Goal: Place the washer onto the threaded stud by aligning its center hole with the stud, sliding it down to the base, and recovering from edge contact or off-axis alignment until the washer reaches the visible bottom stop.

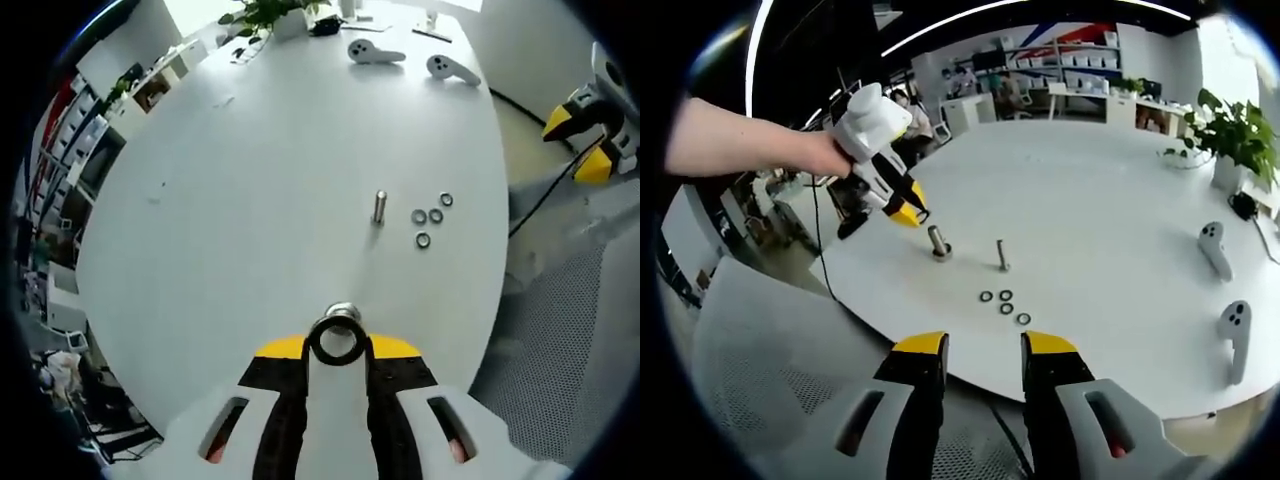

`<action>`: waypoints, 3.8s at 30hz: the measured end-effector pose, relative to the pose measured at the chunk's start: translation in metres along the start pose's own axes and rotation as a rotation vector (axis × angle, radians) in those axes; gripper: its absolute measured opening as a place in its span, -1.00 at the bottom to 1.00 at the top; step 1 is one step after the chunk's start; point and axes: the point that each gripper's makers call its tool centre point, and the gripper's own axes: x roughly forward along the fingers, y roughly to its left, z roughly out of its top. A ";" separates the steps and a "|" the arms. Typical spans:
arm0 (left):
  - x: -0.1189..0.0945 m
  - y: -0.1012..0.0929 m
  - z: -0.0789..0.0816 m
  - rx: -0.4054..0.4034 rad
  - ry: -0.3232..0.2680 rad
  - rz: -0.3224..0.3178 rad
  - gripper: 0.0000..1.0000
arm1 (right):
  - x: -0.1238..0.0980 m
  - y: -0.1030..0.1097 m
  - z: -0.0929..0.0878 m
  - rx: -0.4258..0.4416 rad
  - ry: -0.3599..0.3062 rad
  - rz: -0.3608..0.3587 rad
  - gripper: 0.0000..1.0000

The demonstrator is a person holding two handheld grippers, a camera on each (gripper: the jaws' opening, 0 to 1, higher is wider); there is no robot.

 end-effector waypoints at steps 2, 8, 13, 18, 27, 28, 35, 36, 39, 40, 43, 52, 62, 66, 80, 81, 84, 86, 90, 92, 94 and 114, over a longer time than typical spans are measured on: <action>0.001 0.000 0.001 0.005 0.005 -0.002 -0.62 | 0.001 0.001 -0.002 -0.013 0.012 0.003 -0.37; 0.005 -0.003 0.005 0.018 0.014 -0.017 -0.62 | 0.000 0.000 -0.001 -0.004 0.005 -0.002 -0.37; 0.012 -0.003 0.004 0.033 0.037 -0.026 -0.62 | 0.000 -0.001 -0.001 -0.001 0.005 -0.005 -0.36; 0.017 -0.005 0.004 0.056 0.055 -0.028 -0.62 | 0.000 -0.001 0.000 0.004 0.002 -0.007 -0.36; 0.028 -0.004 -0.001 0.089 0.095 -0.038 -0.62 | 0.000 -0.002 0.000 0.010 0.000 -0.012 -0.37; 0.029 -0.003 -0.001 0.090 0.099 -0.039 -0.62 | 0.000 -0.003 0.000 0.011 0.000 -0.013 -0.37; 0.043 -0.006 -0.004 0.093 0.119 -0.054 -0.62 | 0.000 -0.003 -0.001 0.010 0.006 -0.014 -0.37; 0.045 -0.007 -0.005 0.094 0.125 -0.057 -0.62 | 0.000 -0.003 -0.002 0.011 0.007 -0.014 -0.37; 0.051 -0.008 -0.006 0.106 0.131 -0.060 -0.62 | 0.000 -0.003 -0.002 0.010 0.011 -0.015 -0.37; 0.052 -0.008 -0.006 0.103 0.131 -0.062 -0.62 | 0.000 -0.003 -0.002 0.007 0.012 -0.014 -0.37; 0.052 -0.012 -0.007 0.096 0.134 -0.068 -0.61 | 0.001 -0.003 -0.003 0.005 0.016 -0.013 -0.37; 0.059 -0.018 -0.010 0.101 0.147 -0.064 -0.61 | 0.001 -0.003 -0.005 -0.002 0.028 -0.015 -0.37; 0.060 -0.021 -0.013 0.093 0.146 -0.075 -0.61 | 0.001 -0.004 -0.005 -0.002 0.031 -0.017 -0.38; 0.060 -0.023 -0.014 0.083 0.139 -0.077 -0.60 | 0.001 -0.004 -0.005 -0.001 0.027 -0.016 -0.38; 0.036 -0.009 -0.024 -0.042 0.046 0.002 -0.51 | 0.000 -0.003 -0.003 -0.002 0.015 -0.015 -0.38; 0.031 -0.010 -0.025 -0.049 0.036 0.006 -0.51 | 0.000 -0.003 -0.003 -0.003 0.015 -0.015 -0.38; 0.022 -0.008 -0.024 -0.056 -0.005 0.034 -0.52 | 0.000 -0.003 -0.002 -0.004 0.014 -0.016 -0.38; 0.013 -0.008 -0.020 -0.088 -0.058 0.052 -0.52 | 0.000 -0.003 -0.002 -0.004 0.014 -0.017 -0.38; -0.006 -0.012 -0.024 -0.119 -0.100 0.067 -0.51 | 0.001 -0.002 -0.003 -0.010 0.022 -0.015 -0.38; -0.015 -0.014 -0.025 -0.138 -0.141 0.083 -0.51 | 0.001 -0.002 -0.004 -0.012 0.023 -0.012 -0.38; -0.024 -0.018 -0.027 -0.160 -0.175 0.094 -0.50 | 0.001 -0.001 -0.004 -0.013 0.027 -0.010 -0.38; -0.094 -0.042 -0.044 -0.427 -0.516 0.184 -0.46 | 0.000 0.000 -0.005 -0.030 0.034 -0.001 -0.37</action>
